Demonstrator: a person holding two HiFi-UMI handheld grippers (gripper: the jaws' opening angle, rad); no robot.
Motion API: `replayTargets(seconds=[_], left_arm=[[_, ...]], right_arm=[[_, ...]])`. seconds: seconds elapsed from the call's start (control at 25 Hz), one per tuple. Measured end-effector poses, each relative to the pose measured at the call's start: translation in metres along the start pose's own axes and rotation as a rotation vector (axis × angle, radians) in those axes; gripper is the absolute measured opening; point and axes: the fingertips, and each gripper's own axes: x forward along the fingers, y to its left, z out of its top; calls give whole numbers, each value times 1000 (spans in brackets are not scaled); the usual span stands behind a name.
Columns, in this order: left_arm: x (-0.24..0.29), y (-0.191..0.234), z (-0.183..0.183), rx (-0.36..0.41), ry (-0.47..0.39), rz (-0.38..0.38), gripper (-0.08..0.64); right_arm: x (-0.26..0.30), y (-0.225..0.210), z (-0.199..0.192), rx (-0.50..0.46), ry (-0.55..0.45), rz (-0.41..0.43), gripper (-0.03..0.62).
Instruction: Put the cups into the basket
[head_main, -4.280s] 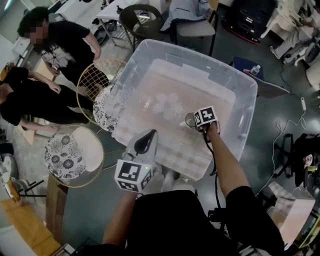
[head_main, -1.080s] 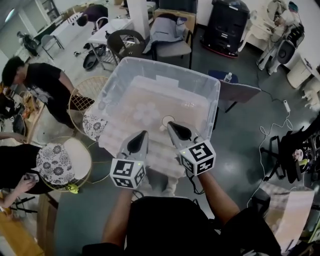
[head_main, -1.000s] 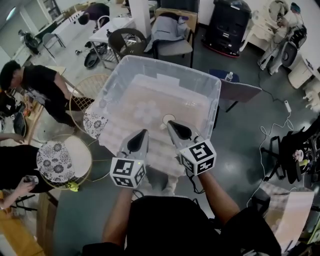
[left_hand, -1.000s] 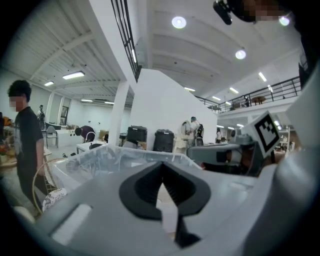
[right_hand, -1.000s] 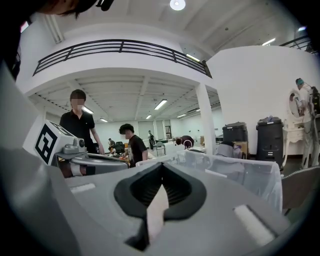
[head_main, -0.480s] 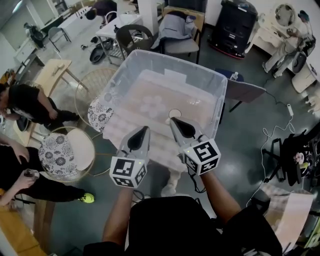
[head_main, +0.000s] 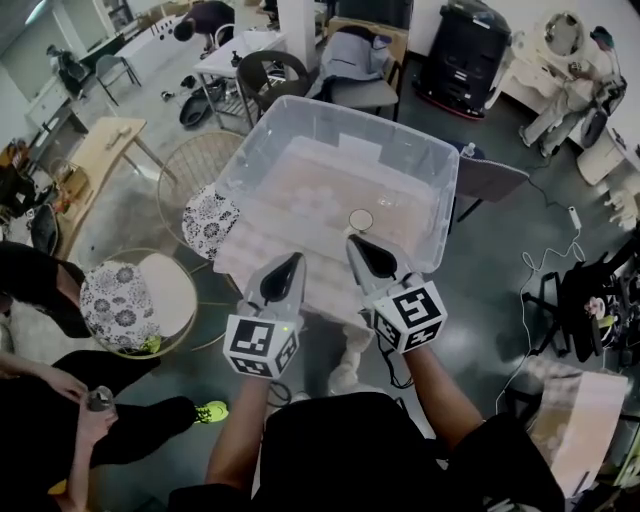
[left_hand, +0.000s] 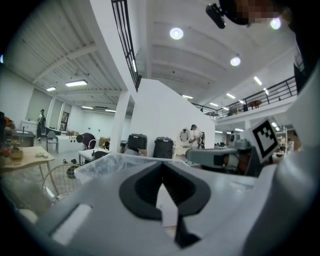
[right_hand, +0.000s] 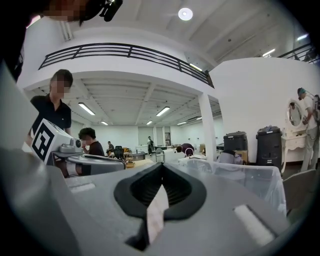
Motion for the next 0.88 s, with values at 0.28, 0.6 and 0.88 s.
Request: replayTargets(seconds=[0.28, 0.6, 0.88], left_arm=[[-40, -2, 1, 5, -11, -34, 5], [-78, -20, 3, 9, -20, -86, 5], [-111, -32, 1, 18, -34, -117, 5]], right_arm=[[-19, 38, 7, -9, -18, -38, 3], [-52, 73, 9, -13, -31, -85, 3], [-76, 101, 9, -21, -47, -118, 3]])
